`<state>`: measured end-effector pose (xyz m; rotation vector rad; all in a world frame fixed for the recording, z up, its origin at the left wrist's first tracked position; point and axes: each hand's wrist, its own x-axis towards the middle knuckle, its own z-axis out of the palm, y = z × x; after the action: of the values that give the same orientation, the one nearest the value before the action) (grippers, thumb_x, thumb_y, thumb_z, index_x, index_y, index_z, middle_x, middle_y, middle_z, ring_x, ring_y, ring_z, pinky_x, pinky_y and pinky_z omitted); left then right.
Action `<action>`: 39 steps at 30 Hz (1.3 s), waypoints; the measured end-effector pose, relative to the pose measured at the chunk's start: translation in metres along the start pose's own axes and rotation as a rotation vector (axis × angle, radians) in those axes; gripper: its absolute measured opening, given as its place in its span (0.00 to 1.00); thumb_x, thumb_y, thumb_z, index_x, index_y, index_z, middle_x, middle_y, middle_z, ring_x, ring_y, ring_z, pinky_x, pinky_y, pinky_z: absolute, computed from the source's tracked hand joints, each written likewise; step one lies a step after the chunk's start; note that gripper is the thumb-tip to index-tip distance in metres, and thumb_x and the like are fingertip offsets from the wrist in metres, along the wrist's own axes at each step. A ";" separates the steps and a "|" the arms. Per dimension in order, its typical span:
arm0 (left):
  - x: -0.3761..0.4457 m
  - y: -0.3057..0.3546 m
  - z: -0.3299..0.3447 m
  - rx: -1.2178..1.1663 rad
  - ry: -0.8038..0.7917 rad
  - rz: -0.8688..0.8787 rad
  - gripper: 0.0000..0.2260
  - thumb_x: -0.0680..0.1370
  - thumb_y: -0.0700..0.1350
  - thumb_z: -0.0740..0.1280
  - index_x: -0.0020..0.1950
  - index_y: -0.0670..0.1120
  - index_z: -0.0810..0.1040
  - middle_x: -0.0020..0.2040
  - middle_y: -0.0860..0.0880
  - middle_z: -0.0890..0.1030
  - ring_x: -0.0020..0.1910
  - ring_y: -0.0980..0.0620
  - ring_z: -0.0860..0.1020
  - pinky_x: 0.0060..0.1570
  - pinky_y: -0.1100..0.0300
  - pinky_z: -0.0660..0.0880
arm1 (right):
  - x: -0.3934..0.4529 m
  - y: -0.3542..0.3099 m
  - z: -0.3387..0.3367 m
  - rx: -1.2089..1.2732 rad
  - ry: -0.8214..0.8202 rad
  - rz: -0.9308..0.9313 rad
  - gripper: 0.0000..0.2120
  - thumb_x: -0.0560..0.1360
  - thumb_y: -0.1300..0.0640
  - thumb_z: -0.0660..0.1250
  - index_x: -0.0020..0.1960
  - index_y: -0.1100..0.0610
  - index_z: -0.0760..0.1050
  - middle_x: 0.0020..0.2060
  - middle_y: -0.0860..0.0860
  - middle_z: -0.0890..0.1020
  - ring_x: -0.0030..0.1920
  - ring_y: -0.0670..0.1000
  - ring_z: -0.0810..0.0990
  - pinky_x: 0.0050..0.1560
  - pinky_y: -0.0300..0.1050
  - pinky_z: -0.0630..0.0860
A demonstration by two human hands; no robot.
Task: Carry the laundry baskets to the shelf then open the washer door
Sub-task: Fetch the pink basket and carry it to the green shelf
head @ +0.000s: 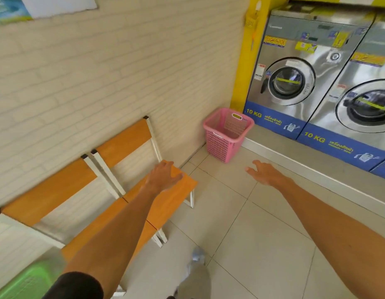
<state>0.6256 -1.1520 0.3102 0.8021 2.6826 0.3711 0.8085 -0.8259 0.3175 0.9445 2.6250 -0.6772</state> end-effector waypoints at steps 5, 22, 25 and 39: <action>0.104 0.046 0.004 0.046 -0.033 0.017 0.36 0.76 0.67 0.62 0.77 0.48 0.62 0.74 0.43 0.68 0.72 0.41 0.67 0.65 0.43 0.70 | 0.096 0.034 -0.053 -0.018 0.004 0.049 0.35 0.79 0.38 0.56 0.78 0.58 0.57 0.72 0.62 0.70 0.72 0.61 0.68 0.69 0.56 0.67; 0.432 0.193 0.023 0.166 -0.195 -0.044 0.39 0.75 0.70 0.58 0.79 0.47 0.60 0.77 0.42 0.64 0.74 0.41 0.64 0.68 0.43 0.66 | 0.397 0.128 -0.193 0.081 -0.103 0.116 0.31 0.80 0.39 0.57 0.76 0.57 0.64 0.72 0.57 0.71 0.72 0.58 0.69 0.70 0.49 0.66; 0.477 0.219 0.030 0.166 -0.200 -0.078 0.39 0.75 0.71 0.57 0.79 0.48 0.60 0.77 0.42 0.63 0.75 0.41 0.63 0.69 0.42 0.65 | 0.454 0.150 -0.215 0.075 -0.134 0.105 0.31 0.79 0.39 0.58 0.76 0.56 0.63 0.71 0.58 0.73 0.70 0.59 0.72 0.67 0.49 0.68; 0.634 0.327 0.080 -0.049 -0.191 -0.434 0.40 0.74 0.71 0.59 0.80 0.50 0.58 0.79 0.44 0.60 0.78 0.41 0.57 0.74 0.40 0.57 | 0.719 0.182 -0.332 -0.148 -0.349 -0.158 0.31 0.80 0.41 0.58 0.78 0.55 0.60 0.75 0.57 0.67 0.74 0.59 0.67 0.71 0.51 0.64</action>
<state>0.3116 -0.5156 0.2039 0.2134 2.5605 0.2375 0.3563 -0.1534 0.2549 0.5263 2.4122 -0.6100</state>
